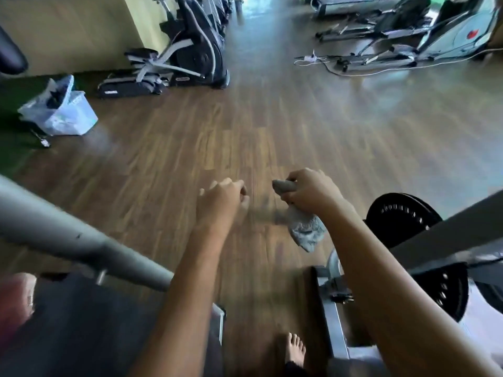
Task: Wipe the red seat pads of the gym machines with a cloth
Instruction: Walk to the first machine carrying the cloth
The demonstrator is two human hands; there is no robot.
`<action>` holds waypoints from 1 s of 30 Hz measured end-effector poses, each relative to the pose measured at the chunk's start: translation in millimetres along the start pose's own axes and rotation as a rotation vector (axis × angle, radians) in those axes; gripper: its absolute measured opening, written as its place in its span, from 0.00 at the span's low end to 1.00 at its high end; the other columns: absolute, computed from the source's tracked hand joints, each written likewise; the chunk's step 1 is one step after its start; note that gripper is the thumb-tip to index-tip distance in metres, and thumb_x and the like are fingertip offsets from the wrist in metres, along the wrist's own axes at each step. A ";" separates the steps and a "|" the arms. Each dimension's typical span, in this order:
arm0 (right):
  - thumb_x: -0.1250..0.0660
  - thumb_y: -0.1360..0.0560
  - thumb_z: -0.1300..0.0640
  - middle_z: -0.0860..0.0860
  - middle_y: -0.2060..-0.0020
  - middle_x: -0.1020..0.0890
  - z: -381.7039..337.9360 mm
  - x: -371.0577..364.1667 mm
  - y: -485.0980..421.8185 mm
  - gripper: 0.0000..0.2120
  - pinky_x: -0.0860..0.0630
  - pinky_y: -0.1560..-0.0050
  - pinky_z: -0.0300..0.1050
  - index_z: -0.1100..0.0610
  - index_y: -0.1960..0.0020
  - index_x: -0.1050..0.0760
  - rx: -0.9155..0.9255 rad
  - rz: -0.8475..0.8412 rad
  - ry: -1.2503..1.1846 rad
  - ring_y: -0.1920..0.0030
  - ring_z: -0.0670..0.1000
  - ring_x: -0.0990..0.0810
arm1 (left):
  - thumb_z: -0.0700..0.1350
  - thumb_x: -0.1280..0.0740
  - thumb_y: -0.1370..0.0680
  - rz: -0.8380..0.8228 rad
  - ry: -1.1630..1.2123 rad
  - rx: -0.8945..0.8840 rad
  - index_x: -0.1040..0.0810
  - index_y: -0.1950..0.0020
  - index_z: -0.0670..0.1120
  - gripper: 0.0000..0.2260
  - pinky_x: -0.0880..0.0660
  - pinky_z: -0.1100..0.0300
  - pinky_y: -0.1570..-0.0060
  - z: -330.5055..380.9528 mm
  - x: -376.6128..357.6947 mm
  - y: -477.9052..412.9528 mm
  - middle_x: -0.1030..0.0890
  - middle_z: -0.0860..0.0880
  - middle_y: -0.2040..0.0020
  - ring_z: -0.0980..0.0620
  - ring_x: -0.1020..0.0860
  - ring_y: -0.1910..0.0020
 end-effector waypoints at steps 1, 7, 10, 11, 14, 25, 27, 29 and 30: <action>0.28 0.28 0.52 0.55 0.56 0.19 0.6 3.6 -16.7 0.11 0.28 0.57 0.47 0.54 0.48 0.19 0.007 -0.001 0.010 0.54 0.58 0.23 | 0.52 0.37 0.20 0.029 -0.003 0.006 0.20 0.45 0.52 0.09 0.29 0.49 0.40 -3.2 1.5 -15.7 0.20 0.50 0.45 0.46 0.24 0.42; 0.28 0.26 0.51 0.54 0.53 0.19 -20.9 15.4 -107.7 0.13 0.27 0.56 0.47 0.52 0.43 0.19 0.124 -0.030 0.039 0.53 0.57 0.22 | 0.53 0.36 0.20 0.089 0.028 0.075 0.20 0.47 0.53 0.07 0.30 0.50 0.45 -36.8 4.4 -92.2 0.19 0.51 0.45 0.44 0.23 0.43; 0.30 0.25 0.49 0.54 0.52 0.19 -43.5 8.9 -151.4 0.13 0.29 0.56 0.46 0.50 0.42 0.20 0.217 -0.060 0.128 0.51 0.58 0.22 | 0.53 0.36 0.20 0.091 0.049 0.142 0.20 0.46 0.53 0.08 0.30 0.50 0.45 -58.1 3.4 -121.8 0.19 0.51 0.45 0.44 0.23 0.43; 0.30 0.25 0.49 0.54 0.51 0.18 -52.1 5.6 -165.3 0.13 0.30 0.56 0.46 0.50 0.42 0.20 0.258 -0.074 0.163 0.50 0.58 0.21 | 0.53 0.36 0.20 0.098 0.056 0.164 0.20 0.46 0.53 0.07 0.30 0.51 0.46 -67.6 2.7 -130.0 0.19 0.51 0.46 0.44 0.22 0.43; 0.30 0.25 0.48 0.52 0.51 0.18 -78.8 -6.7 -211.9 0.11 0.30 0.58 0.46 0.49 0.44 0.20 0.379 -0.110 0.225 0.49 0.58 0.20 | 0.53 0.35 0.20 0.118 0.101 0.246 0.20 0.47 0.53 0.07 0.27 0.50 0.46 -102.0 -1.8 -154.1 0.19 0.51 0.47 0.44 0.22 0.45; 0.29 0.26 0.45 0.49 0.50 0.19 -256.1 -84.1 -363.1 0.15 0.28 0.55 0.46 0.47 0.42 0.22 0.859 -0.308 0.253 0.48 0.53 0.20 | 0.53 0.35 0.19 0.274 0.221 0.701 0.19 0.42 0.52 0.09 0.24 0.52 0.46 -244.4 21.4 -203.2 0.18 0.53 0.46 0.49 0.20 0.47; 0.28 0.26 0.47 0.50 0.50 0.18 -291.5 -99.7 -376.2 0.15 0.30 0.56 0.45 0.49 0.41 0.22 0.945 -0.340 0.238 0.49 0.55 0.20 | 0.54 0.36 0.19 0.299 0.203 0.800 0.20 0.42 0.54 0.09 0.23 0.53 0.45 -269.8 29.4 -195.6 0.18 0.54 0.45 0.50 0.20 0.46; 0.27 0.27 0.47 0.51 0.52 0.19 -326.8 -117.0 -385.6 0.15 0.32 0.57 0.45 0.49 0.42 0.22 1.036 -0.396 0.231 0.49 0.56 0.19 | 0.54 0.36 0.19 0.303 0.173 0.895 0.21 0.42 0.54 0.09 0.24 0.50 0.43 -293.5 34.6 -185.1 0.19 0.54 0.46 0.50 0.21 0.45; 0.27 0.27 0.46 0.50 0.54 0.20 -344.8 -126.3 -389.4 0.15 0.32 0.58 0.44 0.48 0.42 0.21 1.090 -0.422 0.232 0.49 0.55 0.19 | 0.54 0.36 0.19 0.293 0.161 0.942 0.21 0.42 0.54 0.09 0.24 0.49 0.43 -304.0 36.1 -179.9 0.20 0.53 0.46 0.50 0.21 0.44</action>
Point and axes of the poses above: each hand's wrist, its own y-axis away from the middle knuckle, its own x-axis out of the back of the hand, z = x × y, the point moved 1 cm from there along -y, towards the middle knuckle
